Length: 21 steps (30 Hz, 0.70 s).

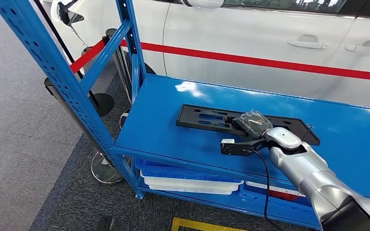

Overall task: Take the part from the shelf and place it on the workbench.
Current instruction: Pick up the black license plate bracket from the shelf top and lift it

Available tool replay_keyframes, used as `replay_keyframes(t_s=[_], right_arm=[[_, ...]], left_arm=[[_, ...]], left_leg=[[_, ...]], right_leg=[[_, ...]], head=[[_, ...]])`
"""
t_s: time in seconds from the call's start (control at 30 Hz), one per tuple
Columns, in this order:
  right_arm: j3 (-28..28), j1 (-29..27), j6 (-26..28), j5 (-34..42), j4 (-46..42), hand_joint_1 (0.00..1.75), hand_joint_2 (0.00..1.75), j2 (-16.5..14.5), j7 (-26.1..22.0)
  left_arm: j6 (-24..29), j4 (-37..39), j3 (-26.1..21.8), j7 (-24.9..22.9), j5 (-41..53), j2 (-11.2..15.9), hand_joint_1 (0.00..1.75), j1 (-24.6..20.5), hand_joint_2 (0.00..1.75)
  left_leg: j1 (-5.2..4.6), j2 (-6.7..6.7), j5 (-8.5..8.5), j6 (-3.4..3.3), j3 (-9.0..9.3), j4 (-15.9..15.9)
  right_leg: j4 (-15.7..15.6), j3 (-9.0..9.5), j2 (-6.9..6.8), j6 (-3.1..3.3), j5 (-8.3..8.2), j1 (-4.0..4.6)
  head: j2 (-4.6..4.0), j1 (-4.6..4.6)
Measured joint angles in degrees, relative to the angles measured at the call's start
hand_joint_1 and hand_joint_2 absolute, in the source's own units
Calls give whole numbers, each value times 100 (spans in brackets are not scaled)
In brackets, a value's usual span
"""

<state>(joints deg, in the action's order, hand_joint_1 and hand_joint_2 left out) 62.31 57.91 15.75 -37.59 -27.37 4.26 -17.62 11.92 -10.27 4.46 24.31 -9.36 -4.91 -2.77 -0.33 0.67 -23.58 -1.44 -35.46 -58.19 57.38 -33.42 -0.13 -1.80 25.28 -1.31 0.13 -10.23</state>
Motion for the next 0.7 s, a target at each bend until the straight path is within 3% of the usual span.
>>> replay_keyframes(t_s=[0.3, 0.43, 0.7], right_arm=[[0, 5, 28, -73, 2, 175, 175, -3, -4], [0, 6, 34, -83, 2, 175, 175, -4, -3], [-46, 359, 60, -165, -15, 175, 175, -13, 108]], left_arm=[[-56, 0, 4, 160, 7, -12, 0, -49, 0], [-46, 0, 5, 161, 13, -12, 0, -50, 175], [137, 0, 47, -15, 111, -14, 0, -51, 175]], left_leg=[[0, 0, 0, 0, 0, 0], [0, 0, 0, 0, 0, 0], [-1, 0, 2, -1, -5, -1]], right_leg=[[0, 1, 0, 0, 0, 0], [0, 1, 0, 0, 0, 0], [2, -3, 0, -2, -2, -1]], head=[[-1, 0], [-1, 0], [-1, 0]])
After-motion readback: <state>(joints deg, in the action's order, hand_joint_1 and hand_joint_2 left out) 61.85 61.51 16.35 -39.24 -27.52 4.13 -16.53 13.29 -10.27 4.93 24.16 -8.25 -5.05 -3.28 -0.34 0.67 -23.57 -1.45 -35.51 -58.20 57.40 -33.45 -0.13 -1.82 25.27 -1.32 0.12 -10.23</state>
